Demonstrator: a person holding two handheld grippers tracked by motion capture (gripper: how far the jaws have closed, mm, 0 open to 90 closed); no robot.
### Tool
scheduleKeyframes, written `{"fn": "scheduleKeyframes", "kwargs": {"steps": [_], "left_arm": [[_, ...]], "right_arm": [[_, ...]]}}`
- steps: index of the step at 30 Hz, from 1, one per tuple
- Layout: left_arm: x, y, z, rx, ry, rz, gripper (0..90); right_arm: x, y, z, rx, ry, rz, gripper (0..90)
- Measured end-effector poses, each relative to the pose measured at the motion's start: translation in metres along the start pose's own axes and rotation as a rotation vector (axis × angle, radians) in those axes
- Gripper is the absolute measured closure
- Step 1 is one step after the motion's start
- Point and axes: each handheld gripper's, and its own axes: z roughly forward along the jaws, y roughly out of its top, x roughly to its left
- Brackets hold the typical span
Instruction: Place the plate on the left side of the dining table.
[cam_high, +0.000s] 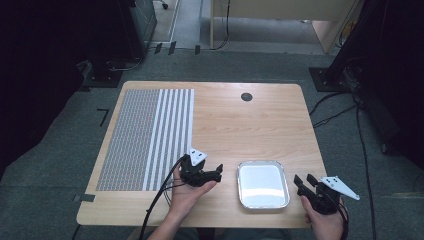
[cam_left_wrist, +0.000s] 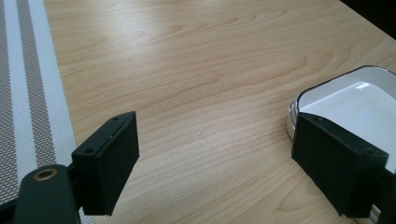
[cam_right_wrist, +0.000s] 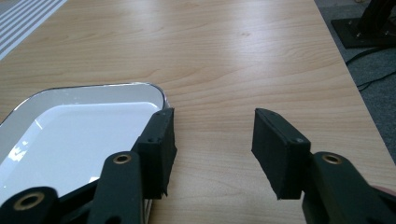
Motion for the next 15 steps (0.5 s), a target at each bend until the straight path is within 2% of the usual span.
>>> {"fn": "scheduleKeyframes", "kwargs": {"steps": [4,7,11,15], "left_arm": [[-0.005,0.001,0.004,0.001,-0.004,0.002,18.3],[-0.009,0.004,0.007,-0.005,-0.013,-0.001,21.8],[-0.014,0.006,0.01,-0.009,-0.027,0.003,24.7],[-0.02,0.007,0.015,-0.01,-0.043,-0.004,33.4]], "right_arm": [[0.003,-0.002,0.002,0.005,0.008,-0.012,53.1],[0.004,-0.003,0.002,-0.003,0.027,0.004,55.8],[0.006,-0.003,0.002,-0.001,0.038,-0.005,58.3],[0.009,-0.005,0.002,0.001,0.082,0.007,65.2]]}}
